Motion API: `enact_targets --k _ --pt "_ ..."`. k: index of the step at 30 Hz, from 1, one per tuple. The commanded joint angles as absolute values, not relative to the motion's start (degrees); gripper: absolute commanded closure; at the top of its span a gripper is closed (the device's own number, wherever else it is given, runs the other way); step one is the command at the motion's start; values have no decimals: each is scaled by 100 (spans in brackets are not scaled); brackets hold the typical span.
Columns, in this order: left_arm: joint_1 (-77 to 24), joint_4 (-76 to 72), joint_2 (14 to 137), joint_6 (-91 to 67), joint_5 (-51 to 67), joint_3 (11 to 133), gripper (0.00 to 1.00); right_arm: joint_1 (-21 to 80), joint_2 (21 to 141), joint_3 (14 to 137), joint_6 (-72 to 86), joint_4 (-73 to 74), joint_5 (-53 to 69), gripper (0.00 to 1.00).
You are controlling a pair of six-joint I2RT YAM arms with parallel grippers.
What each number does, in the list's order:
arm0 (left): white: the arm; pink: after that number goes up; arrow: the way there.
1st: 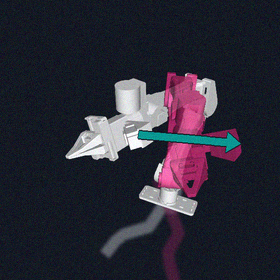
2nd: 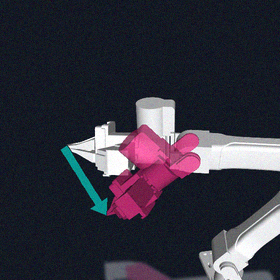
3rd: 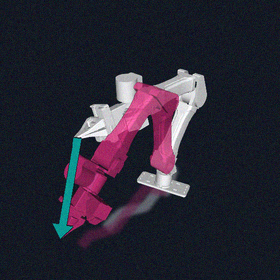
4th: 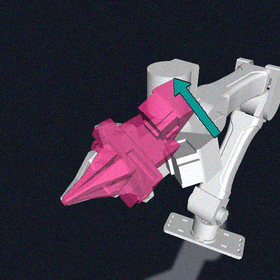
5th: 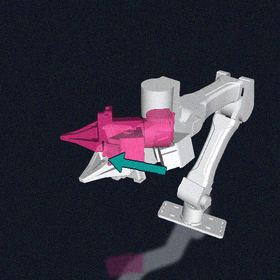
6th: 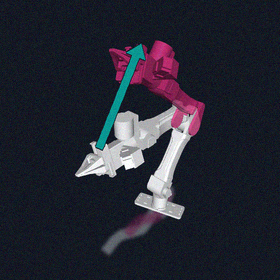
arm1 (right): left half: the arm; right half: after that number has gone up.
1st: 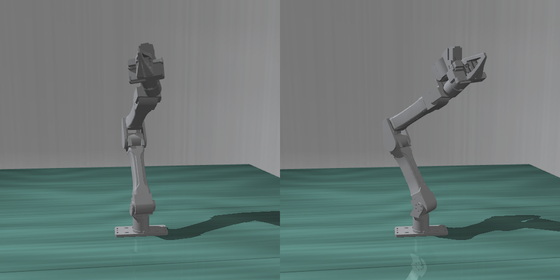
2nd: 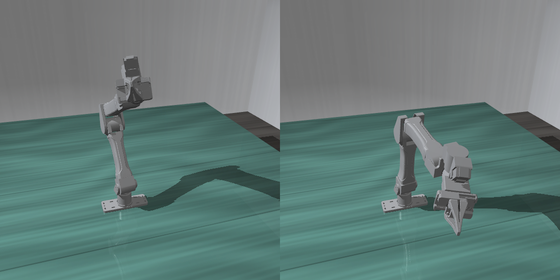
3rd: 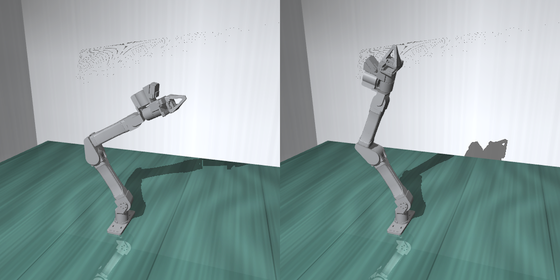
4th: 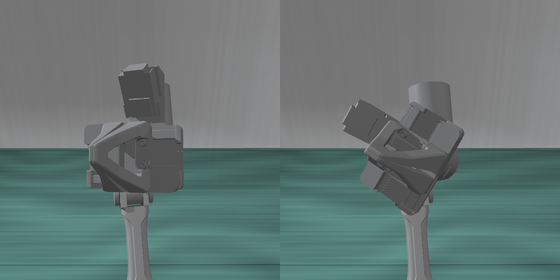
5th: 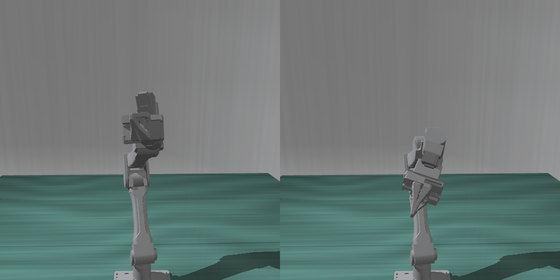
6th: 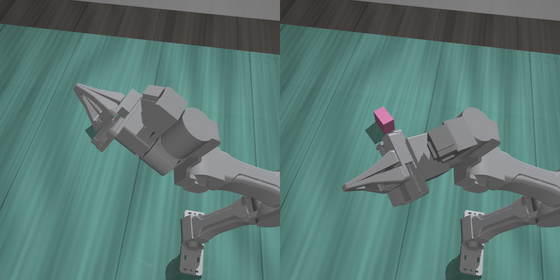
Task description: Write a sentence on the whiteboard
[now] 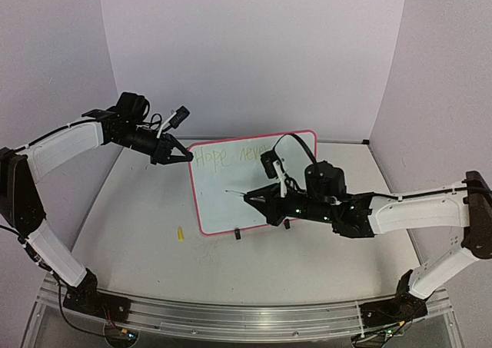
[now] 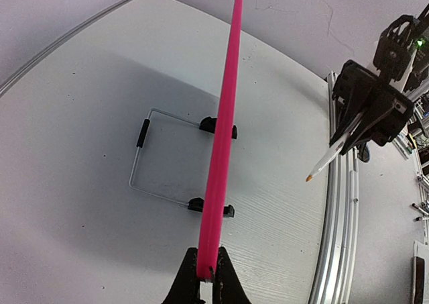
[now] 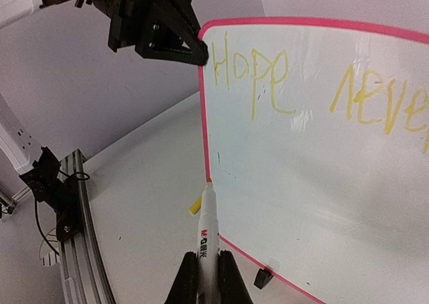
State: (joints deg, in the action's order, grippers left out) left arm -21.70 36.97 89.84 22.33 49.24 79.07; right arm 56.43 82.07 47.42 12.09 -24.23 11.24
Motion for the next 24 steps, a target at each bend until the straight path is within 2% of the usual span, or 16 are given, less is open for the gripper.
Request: enact_targets --k 1,8,24 --pt "-2425 3883 9042 2315 4651 7860 100 5755 8892 5203 1366 -3297 971 100" --pt "-2444 3876 9023 2317 4661 7849 100 5804 9764 5612 1561 -3935 1067 100" --pt "-2479 3878 9074 2318 4653 7849 100 5806 10455 6026 1729 -4202 930 100"
